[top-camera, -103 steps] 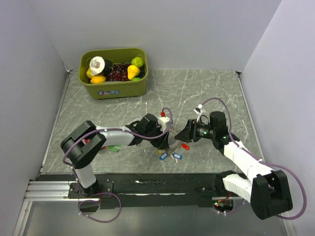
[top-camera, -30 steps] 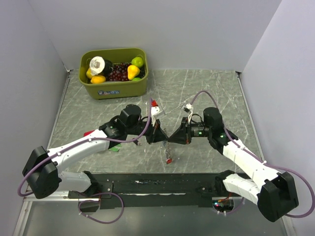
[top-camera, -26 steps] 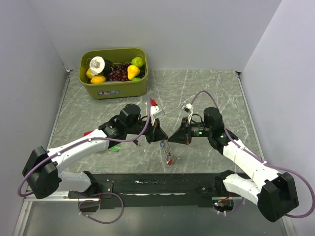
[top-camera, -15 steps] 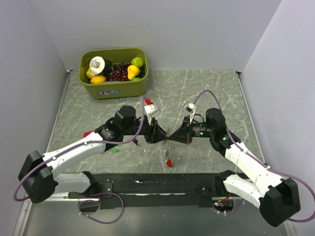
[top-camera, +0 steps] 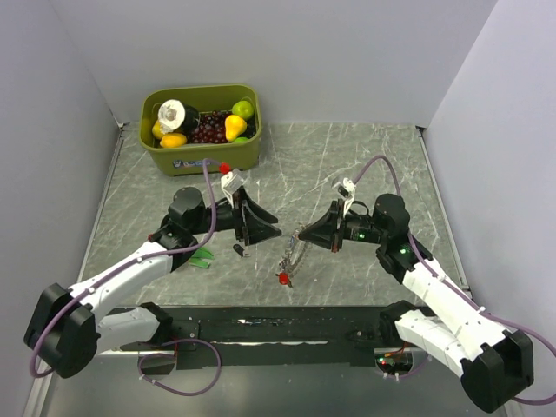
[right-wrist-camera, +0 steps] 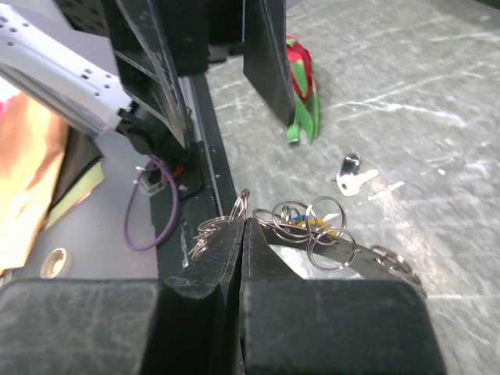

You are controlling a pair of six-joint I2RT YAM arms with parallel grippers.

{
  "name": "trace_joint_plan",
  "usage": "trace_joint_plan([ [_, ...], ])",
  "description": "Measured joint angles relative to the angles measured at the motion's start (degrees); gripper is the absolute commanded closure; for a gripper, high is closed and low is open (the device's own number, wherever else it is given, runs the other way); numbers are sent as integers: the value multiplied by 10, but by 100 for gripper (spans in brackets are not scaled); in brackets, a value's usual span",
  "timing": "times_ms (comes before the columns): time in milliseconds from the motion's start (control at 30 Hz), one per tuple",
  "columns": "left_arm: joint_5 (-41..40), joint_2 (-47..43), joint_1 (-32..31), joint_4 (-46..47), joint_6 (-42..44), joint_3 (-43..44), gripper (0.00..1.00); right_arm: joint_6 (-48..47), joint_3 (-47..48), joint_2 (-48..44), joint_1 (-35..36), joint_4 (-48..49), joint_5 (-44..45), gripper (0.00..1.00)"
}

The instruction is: Put the keys on the keyring

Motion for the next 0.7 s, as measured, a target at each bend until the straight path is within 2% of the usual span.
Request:
trace_joint_plan([
  [267, 39, 31, 0, 69, -37, -5, 61, 29, 0, 21, 0, 42, -33, 100],
  [367, 41, 43, -1, 77, -38, -5, 61, 33, 0, 25, 0, 49, -39, 100],
  [500, 39, 61, -8, 72, -33, -2, 55, 37, 0, 28, 0, 52, -39, 100],
  [700, 34, 73, -33, 57, -22, 11, 56, 42, 0, 32, 0, 60, -40, 100],
])
